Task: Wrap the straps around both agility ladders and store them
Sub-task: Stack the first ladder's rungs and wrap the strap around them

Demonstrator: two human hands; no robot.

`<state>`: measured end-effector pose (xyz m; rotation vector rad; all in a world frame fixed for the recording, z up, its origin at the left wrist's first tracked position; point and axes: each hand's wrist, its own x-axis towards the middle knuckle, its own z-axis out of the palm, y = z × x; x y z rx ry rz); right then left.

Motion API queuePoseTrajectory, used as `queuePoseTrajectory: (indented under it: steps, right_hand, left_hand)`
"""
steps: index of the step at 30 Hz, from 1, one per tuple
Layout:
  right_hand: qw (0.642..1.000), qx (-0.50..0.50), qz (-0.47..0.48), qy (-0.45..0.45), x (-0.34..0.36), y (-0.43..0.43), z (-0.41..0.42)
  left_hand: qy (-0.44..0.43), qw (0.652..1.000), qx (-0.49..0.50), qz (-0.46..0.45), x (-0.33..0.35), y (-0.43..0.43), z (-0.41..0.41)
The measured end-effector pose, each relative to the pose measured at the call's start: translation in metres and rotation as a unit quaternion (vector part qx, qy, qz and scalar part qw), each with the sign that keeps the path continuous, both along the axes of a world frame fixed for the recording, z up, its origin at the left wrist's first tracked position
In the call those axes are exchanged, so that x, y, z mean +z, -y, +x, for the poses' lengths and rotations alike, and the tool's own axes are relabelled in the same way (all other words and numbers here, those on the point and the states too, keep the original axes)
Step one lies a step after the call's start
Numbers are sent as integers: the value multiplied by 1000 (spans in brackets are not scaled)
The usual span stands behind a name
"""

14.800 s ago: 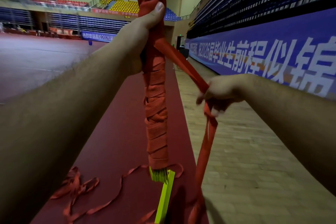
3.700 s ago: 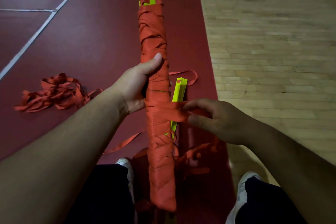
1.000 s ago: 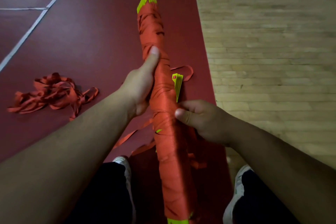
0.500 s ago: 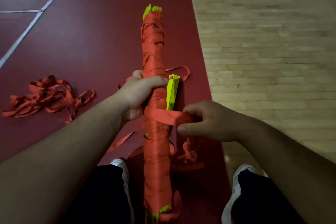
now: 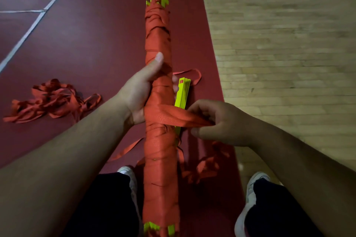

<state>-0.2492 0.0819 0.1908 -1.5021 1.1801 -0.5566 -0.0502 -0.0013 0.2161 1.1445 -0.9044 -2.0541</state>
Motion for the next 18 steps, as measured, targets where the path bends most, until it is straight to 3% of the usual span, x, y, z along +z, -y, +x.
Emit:
queuePoseTrajectory:
  steps: [4,10,18]
  right_hand:
    - [999,7,-17,-43,0,0,1]
    - [999,1,-3,-35,1,0,1]
    - [998,-1,50,-41,-13,0,17]
  left_hand:
    - [-14,1000,19,-7,1,-2,-2]
    - [-19,998,51,-42,0,4,3]
    - [25,994,100,22,-4,3,2]
